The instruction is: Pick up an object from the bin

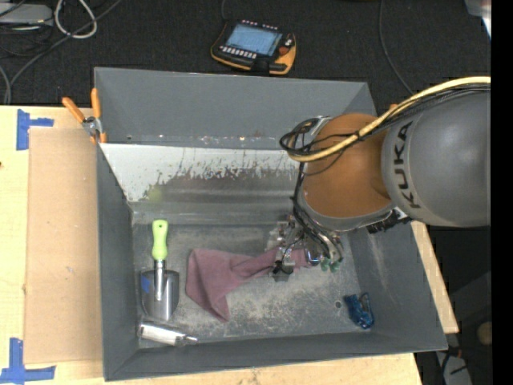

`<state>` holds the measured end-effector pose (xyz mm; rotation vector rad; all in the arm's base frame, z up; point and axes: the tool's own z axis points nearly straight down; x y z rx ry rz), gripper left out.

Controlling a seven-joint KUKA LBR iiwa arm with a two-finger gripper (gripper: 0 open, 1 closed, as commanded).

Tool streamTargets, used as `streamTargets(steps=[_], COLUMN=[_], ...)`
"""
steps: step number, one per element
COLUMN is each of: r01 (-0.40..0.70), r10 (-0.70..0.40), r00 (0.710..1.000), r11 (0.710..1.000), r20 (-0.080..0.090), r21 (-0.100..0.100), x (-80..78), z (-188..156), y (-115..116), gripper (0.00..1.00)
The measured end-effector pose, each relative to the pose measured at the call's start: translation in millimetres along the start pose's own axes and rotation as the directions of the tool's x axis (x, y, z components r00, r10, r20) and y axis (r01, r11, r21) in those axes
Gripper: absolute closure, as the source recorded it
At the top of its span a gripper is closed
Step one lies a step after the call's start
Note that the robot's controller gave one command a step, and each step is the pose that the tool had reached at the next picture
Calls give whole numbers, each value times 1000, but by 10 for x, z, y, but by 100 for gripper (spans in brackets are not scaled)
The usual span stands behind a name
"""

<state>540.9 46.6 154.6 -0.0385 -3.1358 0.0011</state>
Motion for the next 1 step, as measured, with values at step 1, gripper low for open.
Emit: streamTargets(steps=[1], r01=[-234], r10=[234], r00=[972], r11=[972], r20=[-6], r21=[1], x=[188], z=[-367], y=[63], gripper=[100])
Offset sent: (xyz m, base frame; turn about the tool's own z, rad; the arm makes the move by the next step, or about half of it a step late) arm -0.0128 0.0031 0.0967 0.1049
